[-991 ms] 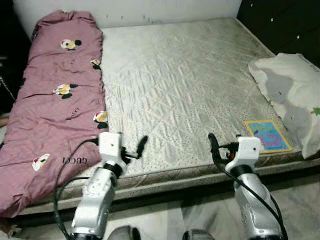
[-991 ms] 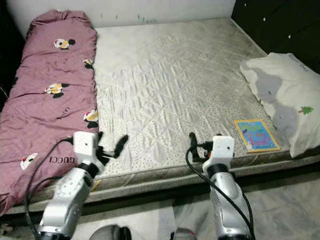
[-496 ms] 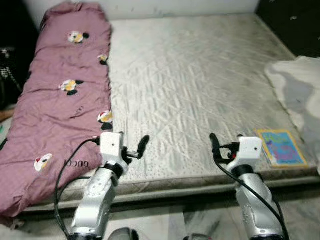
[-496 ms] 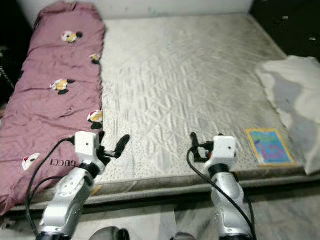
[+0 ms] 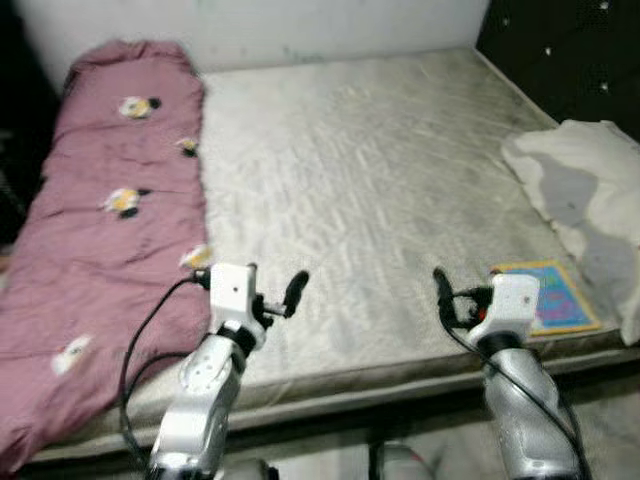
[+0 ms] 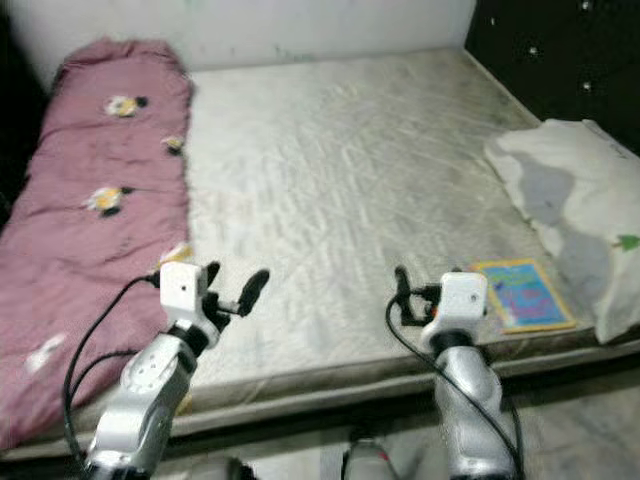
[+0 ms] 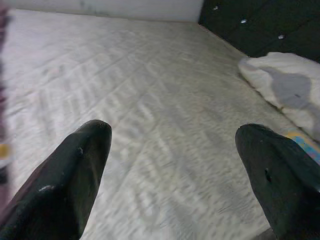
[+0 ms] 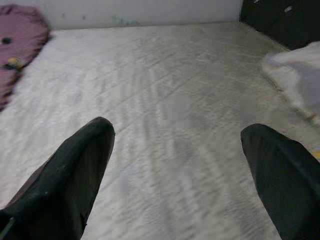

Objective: Clean up the room

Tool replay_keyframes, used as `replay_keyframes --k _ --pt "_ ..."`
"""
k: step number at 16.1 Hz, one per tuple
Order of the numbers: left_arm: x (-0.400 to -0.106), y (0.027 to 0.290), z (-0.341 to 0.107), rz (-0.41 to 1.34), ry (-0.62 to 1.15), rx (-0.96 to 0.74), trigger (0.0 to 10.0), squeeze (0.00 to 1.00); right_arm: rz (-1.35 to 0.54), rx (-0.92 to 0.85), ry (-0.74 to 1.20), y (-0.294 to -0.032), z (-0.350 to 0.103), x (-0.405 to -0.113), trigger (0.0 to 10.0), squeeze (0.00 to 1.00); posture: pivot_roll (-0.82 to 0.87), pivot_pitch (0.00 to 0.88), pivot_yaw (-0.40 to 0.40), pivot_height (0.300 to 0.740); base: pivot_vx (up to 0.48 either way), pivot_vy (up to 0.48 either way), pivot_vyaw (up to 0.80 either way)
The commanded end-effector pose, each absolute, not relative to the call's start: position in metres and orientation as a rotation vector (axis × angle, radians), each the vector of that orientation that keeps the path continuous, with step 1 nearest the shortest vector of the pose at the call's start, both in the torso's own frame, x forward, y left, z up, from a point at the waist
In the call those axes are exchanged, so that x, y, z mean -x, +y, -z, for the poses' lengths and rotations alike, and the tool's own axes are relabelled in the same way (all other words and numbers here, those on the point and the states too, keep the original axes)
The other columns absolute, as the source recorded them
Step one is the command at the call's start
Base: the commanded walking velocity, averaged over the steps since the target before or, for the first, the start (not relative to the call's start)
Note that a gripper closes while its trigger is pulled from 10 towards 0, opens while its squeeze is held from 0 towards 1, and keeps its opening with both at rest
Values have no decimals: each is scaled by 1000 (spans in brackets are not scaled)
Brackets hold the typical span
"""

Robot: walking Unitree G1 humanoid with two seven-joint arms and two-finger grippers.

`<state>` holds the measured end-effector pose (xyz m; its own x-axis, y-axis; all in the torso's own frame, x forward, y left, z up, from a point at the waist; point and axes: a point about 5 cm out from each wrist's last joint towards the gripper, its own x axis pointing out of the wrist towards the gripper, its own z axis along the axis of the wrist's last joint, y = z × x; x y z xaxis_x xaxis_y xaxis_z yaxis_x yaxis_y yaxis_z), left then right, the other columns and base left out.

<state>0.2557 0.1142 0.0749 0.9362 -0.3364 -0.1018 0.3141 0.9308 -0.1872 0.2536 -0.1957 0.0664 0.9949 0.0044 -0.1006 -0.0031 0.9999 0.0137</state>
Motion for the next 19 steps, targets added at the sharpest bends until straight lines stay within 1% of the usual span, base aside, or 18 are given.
replay_keyframes --k 1,7,11,16,19 --pt "-257 117 -78 319 125 162 10000 0 -22 -12 86 -192 -70 -256 10000 0 -83 108 23 740 0 480 0" --pt "-259 122 -81 285 114 153 10000 0 -28 -5 91 -192 -70 -257 10000 0 -76 135 20 740 0 480 0" --pt "-256 119 -81 288 114 145 10000 0 -35 -5 97 -191 -69 -256 10000 0 -77 139 17 740 0 480 0" --pt "-248 131 -69 240 156 122 10000 0 -33 -14 115 -188 -63 -249 10000 0 -71 135 22 740 0 480 0" --pt "-248 134 -67 218 171 120 10000 0 -36 -20 117 -187 -63 -249 10000 0 -67 135 25 740 0 480 0"
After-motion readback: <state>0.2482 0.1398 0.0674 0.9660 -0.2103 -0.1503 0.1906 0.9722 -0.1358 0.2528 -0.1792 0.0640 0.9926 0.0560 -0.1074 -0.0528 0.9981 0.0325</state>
